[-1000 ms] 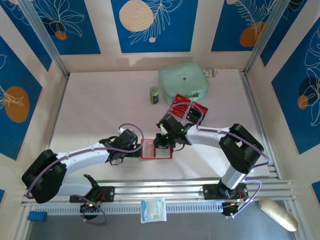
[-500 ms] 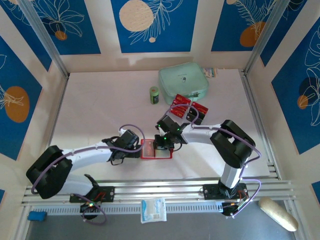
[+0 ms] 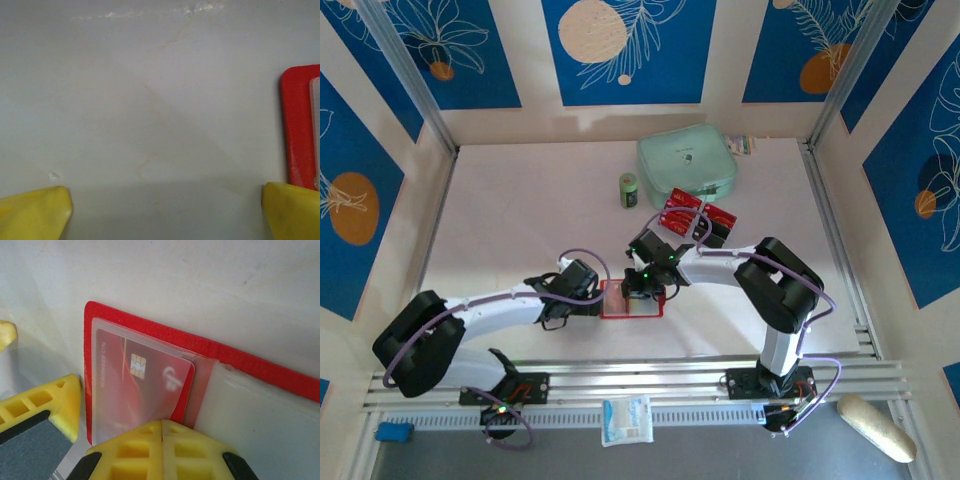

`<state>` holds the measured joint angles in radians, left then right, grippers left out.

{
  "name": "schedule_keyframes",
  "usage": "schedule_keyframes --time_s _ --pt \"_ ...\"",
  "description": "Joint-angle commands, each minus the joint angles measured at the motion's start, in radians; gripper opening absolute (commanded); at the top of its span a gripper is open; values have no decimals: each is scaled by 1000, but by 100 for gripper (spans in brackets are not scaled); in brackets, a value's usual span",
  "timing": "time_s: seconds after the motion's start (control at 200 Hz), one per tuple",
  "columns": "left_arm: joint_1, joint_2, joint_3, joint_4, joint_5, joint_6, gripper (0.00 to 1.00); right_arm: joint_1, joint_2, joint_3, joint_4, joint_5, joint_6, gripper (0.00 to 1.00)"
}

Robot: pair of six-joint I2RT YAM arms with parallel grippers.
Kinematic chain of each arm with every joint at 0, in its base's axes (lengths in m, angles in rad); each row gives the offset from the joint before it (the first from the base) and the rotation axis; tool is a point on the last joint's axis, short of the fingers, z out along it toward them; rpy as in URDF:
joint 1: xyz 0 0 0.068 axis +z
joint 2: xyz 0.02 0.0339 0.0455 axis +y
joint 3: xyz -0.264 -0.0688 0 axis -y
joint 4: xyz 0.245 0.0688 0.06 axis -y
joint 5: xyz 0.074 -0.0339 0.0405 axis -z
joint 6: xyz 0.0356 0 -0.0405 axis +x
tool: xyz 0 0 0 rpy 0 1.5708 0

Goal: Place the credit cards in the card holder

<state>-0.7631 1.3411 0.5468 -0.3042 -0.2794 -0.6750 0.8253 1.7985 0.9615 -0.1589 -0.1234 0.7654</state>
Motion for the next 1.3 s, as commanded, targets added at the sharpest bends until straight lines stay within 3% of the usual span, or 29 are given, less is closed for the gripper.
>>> schedule_keyframes --time_s 0.0,0.405,0.775,1.08,1.295 --pt "10 23 -27 39 32 -2 100 5 -46 13 -35 -23 -5 2" --pt "10 24 -29 44 36 0 100 9 -93 -67 -22 -7 20 2" --pt "10 -7 -18 15 34 -1 100 29 -71 -30 -17 -27 21 1" --pt "16 -156 47 -117 19 -2 100 -37 -237 -30 -110 22 -36 2" --pt "17 -225 127 -145 65 6 100 -123 -336 -62 -160 61 -90 3"
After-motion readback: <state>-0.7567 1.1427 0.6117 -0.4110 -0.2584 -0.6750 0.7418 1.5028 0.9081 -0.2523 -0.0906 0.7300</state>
